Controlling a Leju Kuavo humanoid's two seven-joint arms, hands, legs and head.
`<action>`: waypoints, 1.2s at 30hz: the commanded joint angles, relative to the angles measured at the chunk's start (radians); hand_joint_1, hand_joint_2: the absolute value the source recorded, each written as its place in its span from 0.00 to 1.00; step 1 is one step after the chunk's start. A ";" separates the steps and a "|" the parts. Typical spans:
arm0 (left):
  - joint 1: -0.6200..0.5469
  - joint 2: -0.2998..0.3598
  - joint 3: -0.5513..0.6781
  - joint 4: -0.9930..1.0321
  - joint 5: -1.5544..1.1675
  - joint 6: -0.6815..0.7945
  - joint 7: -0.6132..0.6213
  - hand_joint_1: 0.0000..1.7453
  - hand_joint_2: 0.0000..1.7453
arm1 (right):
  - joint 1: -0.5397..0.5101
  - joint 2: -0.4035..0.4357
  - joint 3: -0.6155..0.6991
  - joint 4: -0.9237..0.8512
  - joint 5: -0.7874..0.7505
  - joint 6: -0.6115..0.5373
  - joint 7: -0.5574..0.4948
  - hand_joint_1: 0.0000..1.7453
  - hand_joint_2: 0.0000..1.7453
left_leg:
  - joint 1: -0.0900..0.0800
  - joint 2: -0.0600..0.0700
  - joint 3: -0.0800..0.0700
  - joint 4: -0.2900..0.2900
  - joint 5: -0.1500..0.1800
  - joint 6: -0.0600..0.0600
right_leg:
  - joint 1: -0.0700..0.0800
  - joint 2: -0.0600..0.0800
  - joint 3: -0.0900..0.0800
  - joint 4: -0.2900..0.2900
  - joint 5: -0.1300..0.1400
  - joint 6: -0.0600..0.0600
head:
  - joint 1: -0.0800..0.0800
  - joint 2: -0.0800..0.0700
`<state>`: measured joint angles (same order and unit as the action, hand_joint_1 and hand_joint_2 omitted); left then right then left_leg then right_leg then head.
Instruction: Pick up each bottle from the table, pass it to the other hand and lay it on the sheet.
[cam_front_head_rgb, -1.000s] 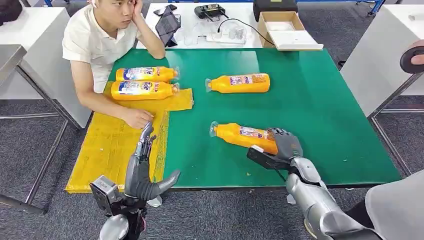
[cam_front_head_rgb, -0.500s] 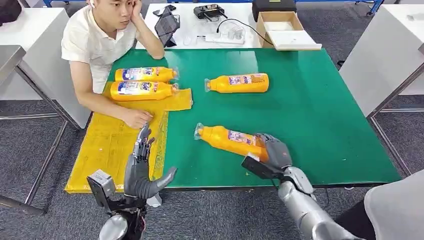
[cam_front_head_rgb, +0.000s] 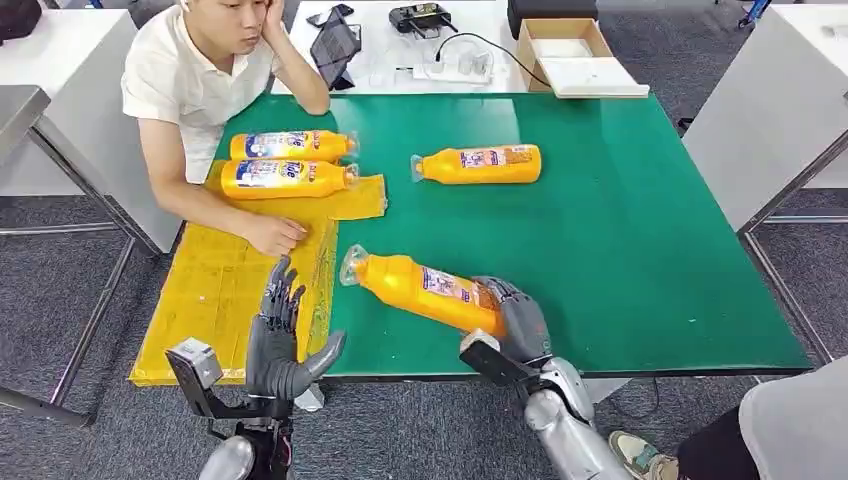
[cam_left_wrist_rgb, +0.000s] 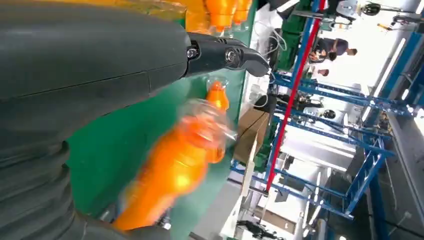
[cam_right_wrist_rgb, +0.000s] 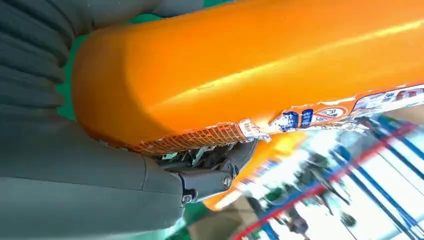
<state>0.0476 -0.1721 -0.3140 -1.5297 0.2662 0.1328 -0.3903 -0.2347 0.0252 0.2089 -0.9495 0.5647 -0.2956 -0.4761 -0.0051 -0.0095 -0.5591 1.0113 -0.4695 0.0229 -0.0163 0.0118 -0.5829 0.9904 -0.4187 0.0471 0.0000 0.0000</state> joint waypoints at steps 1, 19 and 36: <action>-0.016 0.008 -0.072 0.112 -0.002 -0.020 0.009 0.00 1.00 | 0.115 0.000 0.120 -0.344 -0.084 -0.010 -0.023 0.99 1.00 | 0.001 0.000 0.000 0.000 -0.001 -0.002 | 0.001 -0.001 0.000 0.000 -0.001 -0.002 | 0.000 0.000; -0.054 0.037 -0.188 0.062 0.103 -0.200 0.019 0.00 1.00 | 0.027 0.059 0.425 -0.027 -0.062 0.121 -0.094 1.00 1.00 | 0.001 0.003 -0.002 -0.001 0.000 -0.002 | 0.001 0.001 -0.002 -0.001 0.000 -0.002 | 0.000 0.000; -0.075 0.012 -0.133 0.047 0.229 -0.176 0.009 1.00 1.00 | 0.028 0.114 0.509 0.144 -0.076 0.123 -0.127 0.00 1.00 | 0.003 -0.001 -0.001 -0.001 0.000 -0.003 | 0.003 -0.004 -0.001 -0.002 -0.001 -0.003 | 0.000 0.000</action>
<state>0.0459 -0.1530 -0.4406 -1.4786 0.5040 -0.0732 -0.3719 -0.2173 0.1080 0.5982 -0.9967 0.4848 -0.1888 -0.5863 -0.0050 -0.0075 -0.5637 1.0113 -0.4689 0.0226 -0.0162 0.0122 -0.5891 0.9906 -0.4187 0.0470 0.0000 0.0000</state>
